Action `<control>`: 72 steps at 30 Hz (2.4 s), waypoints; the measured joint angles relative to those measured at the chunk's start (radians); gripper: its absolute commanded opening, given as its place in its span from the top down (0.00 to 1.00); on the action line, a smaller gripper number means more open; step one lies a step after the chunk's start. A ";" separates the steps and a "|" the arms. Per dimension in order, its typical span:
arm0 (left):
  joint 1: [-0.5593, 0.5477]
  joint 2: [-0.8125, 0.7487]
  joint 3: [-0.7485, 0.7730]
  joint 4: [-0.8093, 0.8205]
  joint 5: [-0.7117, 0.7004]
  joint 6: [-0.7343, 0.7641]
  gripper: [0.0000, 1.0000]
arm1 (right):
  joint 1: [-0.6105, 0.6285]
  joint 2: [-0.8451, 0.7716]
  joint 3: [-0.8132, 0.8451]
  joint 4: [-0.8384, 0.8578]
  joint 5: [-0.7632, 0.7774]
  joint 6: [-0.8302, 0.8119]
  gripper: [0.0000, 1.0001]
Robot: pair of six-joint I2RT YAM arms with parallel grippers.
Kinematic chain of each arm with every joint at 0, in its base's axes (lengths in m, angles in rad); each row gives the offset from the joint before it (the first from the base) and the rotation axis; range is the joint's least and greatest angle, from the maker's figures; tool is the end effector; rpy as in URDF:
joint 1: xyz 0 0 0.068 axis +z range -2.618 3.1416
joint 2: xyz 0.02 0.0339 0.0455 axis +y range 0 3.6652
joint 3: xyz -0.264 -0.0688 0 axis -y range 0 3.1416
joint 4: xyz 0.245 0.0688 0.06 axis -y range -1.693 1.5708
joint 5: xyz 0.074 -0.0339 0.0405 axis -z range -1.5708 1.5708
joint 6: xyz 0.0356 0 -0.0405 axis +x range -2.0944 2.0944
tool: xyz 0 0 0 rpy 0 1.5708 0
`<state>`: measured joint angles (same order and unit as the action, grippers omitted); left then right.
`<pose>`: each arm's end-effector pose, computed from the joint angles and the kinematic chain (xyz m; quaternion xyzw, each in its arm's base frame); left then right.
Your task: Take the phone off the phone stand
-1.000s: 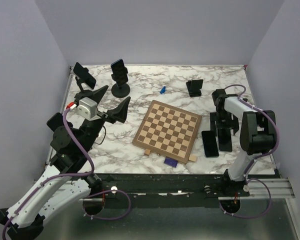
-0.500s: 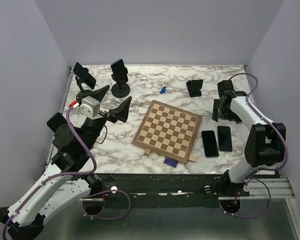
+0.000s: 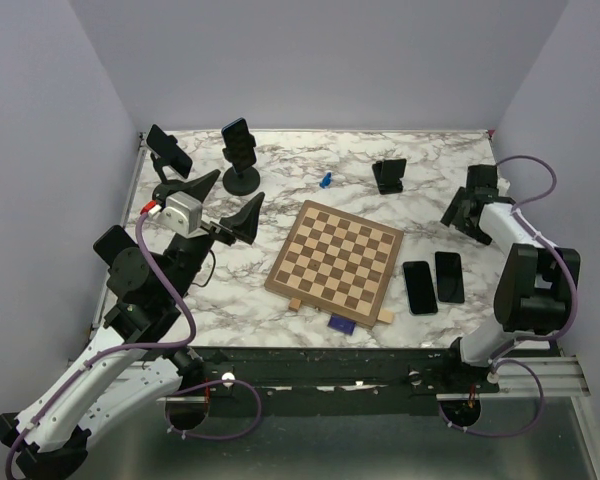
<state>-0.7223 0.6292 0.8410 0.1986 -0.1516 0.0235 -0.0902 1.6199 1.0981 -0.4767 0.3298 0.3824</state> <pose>0.1038 -0.0843 0.4226 0.1402 0.5321 -0.2465 0.7978 0.3312 -0.0415 0.2166 0.2666 0.9092 -0.1153 0.2984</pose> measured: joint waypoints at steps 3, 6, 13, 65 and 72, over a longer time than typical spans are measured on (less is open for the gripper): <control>0.000 0.000 0.000 0.001 -0.002 0.000 0.02 | -0.041 0.000 -0.053 0.026 -0.026 0.012 0.20; 0.000 0.000 0.000 0.001 -0.002 0.000 0.01 | -0.042 0.006 -0.074 0.026 -0.048 0.014 0.26; 0.000 0.000 0.000 0.001 -0.002 0.000 0.02 | -0.038 0.058 -0.080 0.008 -0.056 0.010 0.27; 0.000 0.029 -0.023 0.026 -0.097 0.063 0.02 | -0.029 -0.395 -0.235 0.438 -0.752 0.177 0.00; 0.000 0.073 -0.023 0.027 -0.109 0.062 0.01 | 0.241 -0.266 -0.197 0.477 -0.678 0.133 0.00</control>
<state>-0.7223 0.7021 0.8185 0.2256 -0.2607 0.0856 0.1513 1.3540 0.9009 0.0002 -0.3481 0.5156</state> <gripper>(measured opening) 0.986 0.998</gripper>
